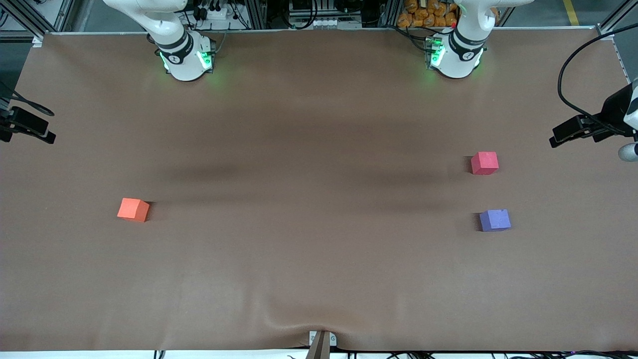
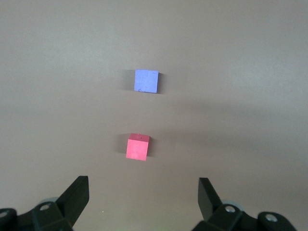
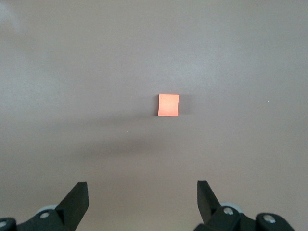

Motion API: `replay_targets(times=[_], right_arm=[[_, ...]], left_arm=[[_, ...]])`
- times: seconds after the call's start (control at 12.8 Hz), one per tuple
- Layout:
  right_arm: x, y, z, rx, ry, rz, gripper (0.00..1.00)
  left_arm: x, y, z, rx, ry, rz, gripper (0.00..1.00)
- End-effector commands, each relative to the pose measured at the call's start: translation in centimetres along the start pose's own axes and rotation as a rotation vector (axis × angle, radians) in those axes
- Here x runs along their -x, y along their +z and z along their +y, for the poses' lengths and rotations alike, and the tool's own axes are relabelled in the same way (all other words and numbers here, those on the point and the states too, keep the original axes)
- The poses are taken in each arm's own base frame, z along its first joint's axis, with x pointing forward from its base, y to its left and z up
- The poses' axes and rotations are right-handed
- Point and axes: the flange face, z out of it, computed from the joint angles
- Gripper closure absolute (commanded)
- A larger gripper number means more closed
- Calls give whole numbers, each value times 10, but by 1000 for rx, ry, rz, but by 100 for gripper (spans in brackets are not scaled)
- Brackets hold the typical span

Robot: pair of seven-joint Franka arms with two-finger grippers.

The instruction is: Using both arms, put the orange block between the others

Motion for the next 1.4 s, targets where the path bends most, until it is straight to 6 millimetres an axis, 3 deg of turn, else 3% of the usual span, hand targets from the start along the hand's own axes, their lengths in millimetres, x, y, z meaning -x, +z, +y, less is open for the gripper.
replay_targets(times=[0.0, 0.7, 1.01, 1.33], right_arm=[[-2, -4, 2, -3, 5, 7, 0], [-2, -4, 2, -3, 5, 7, 0], [-2, -4, 2, -3, 5, 7, 0], [-1, -5, 2, -4, 5, 7, 0]], left_arm=[[2, -2, -1, -5, -5, 4, 0], [1, -6, 1, -18, 7, 17, 0], [-4, 5, 0, -21, -7, -7, 0], [-2, 4, 6, -22, 9, -6, 0]])
